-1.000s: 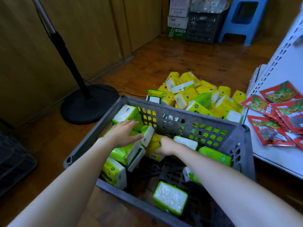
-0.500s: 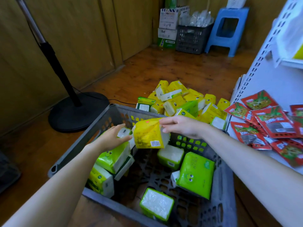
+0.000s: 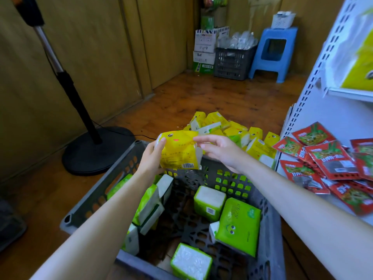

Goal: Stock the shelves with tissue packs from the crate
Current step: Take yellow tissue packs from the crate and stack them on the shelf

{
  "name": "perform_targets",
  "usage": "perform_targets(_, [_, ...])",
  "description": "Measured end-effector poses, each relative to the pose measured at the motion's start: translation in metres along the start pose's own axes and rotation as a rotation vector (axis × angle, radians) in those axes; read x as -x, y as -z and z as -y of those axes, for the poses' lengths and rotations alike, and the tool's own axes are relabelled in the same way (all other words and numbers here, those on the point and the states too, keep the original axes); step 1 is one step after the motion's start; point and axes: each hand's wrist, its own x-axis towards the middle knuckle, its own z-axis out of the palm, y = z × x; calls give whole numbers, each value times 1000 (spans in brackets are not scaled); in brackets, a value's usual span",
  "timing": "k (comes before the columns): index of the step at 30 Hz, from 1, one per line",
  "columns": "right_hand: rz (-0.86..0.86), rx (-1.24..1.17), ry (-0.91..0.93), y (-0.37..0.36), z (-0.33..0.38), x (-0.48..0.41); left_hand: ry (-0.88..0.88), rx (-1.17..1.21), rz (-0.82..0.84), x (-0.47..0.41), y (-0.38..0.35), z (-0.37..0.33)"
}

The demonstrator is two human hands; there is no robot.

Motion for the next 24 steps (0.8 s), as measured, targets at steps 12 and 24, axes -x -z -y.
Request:
perform_targets(12, [-412, -144, 6, -1, -6, -17, -132, 147, 43, 9, -33, -14])
perform_targets(24, [-440, -418, -81, 6, -19, -17, -226, -28, 17, -1, -46, -9])
